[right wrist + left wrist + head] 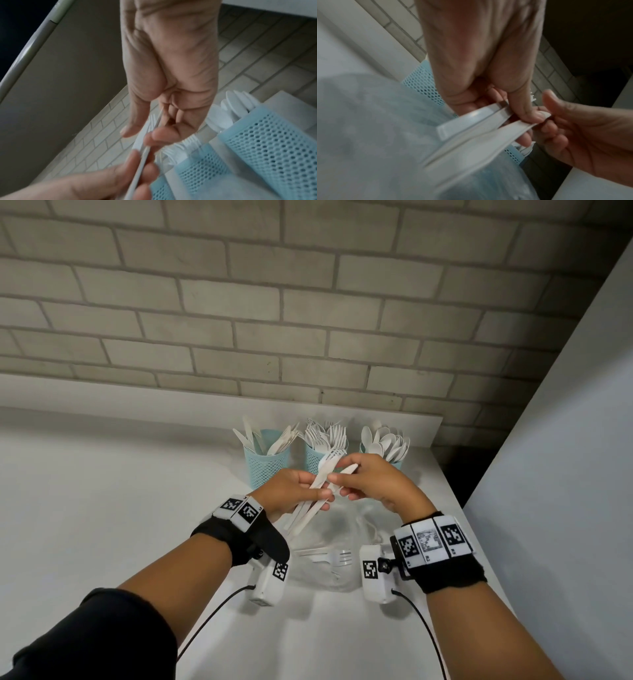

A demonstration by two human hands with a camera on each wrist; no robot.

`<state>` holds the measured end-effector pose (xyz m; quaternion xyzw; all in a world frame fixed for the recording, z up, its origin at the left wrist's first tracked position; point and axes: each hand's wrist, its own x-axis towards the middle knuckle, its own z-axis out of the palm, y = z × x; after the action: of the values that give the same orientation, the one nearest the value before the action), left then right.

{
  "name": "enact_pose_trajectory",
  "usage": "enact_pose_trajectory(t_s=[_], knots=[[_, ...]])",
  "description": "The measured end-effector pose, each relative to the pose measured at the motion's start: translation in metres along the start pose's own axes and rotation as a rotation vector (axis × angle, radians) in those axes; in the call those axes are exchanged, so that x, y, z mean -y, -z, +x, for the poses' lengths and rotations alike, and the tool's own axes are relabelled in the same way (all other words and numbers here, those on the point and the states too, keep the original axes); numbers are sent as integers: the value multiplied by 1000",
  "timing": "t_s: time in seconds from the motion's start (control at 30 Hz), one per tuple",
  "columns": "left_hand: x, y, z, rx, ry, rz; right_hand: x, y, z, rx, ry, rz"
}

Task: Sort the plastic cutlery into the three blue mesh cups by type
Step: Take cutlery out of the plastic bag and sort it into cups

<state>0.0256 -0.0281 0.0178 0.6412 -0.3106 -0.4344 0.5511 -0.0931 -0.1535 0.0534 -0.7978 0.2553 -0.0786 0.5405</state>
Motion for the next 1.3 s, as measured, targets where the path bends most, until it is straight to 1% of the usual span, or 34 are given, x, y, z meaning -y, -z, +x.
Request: enact_pose_trajectory(t_s=[0.07, 0.13, 0.2, 0.33, 0.43, 0.53, 0.6, 0.7, 0.8, 0.9, 1.0, 1.07, 1.13, 1.2, 1.3], knots=[[-2, -3, 0, -21, -30, 6, 2, -7, 6, -77, -10, 63], [-2, -4, 1, -38, -54, 3, 2, -13, 12, -145, -4, 75], [0, -3, 2, -44, -63, -39, 2, -16, 17, -183, 1, 82], [4, 0, 3, -58, -60, -166, 3, -15, 24, -141, 5, 99], [2, 3, 0, -42, -53, -270, 6, -13, 29, -141, 23, 105], [-3, 6, -3, -37, -74, -314, 15, -12, 34, -133, 70, 73], [-7, 8, -5, -56, -100, -325, 24, -10, 38, -118, 107, 35], [-12, 13, -6, -124, -134, -339, 46, -1, 47, -135, 157, -24], [-16, 21, -7, -194, -165, -398, 71, 12, 60, -197, 186, -37], [-18, 29, -10, -268, -190, -438, 97, 23, 68, -259, 256, -38], [-18, 39, -10, -403, -231, -447, 115, 29, 79, -386, 341, -41], [-18, 45, -10, -485, -257, -453, 119, 24, 88, -495, 397, -30], [-18, 49, -11, -526, -267, -459, 116, 12, 96, -552, 436, -1], [-17, 52, -12, -539, -262, -456, 108, -6, 101, -563, 461, -31], [-14, 53, -13, -549, -231, -378, 90, -38, 106, -494, 490, -181]])
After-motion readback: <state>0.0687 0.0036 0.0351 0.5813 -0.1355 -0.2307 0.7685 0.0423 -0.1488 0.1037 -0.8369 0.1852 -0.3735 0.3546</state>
